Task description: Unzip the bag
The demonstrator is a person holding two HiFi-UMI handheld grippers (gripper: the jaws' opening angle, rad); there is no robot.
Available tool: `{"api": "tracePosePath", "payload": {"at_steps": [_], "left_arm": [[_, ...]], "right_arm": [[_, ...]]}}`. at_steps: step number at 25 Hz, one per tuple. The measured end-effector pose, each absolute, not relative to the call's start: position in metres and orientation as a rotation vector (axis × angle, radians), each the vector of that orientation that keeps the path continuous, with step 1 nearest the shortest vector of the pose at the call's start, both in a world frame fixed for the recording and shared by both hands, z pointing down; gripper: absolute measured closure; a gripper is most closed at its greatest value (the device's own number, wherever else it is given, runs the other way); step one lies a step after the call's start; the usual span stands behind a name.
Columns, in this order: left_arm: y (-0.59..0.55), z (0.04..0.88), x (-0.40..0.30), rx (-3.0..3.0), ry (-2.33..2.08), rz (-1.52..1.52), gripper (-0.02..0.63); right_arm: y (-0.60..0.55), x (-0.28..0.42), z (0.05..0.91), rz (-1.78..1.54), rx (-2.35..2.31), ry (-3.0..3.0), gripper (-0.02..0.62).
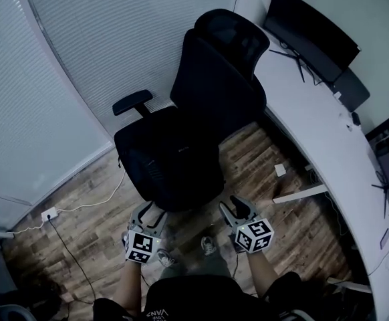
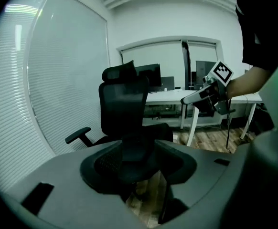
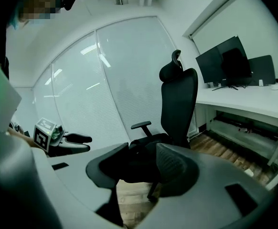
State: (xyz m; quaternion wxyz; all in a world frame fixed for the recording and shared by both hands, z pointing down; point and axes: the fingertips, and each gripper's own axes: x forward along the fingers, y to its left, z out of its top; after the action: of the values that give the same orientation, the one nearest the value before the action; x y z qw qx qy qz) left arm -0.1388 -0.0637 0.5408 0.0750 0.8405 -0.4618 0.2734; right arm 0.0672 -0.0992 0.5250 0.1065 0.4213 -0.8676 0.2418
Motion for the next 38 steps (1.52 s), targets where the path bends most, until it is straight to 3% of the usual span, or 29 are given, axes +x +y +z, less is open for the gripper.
{"api": "tracePosePath", "payload": {"at_steps": [15,26,38], "left_arm": [[-0.015,0.443,-0.139,2.739,-1.327,0.615,0.405],[0.016,0.402,-0.141,2.888,-1.274,0.587,0.472],[0.038,0.371,-0.155,2.896,-1.379,0.464,0.563]], "right_arm": [[-0.027,0.024,0.436,0.626,1.431,-2.649,0.433],[0.008,0.015,0.401,0.547,1.516,-2.667,0.528],[0.026,0.017,0.389,0.522,1.503,-2.638,0.546]]}}
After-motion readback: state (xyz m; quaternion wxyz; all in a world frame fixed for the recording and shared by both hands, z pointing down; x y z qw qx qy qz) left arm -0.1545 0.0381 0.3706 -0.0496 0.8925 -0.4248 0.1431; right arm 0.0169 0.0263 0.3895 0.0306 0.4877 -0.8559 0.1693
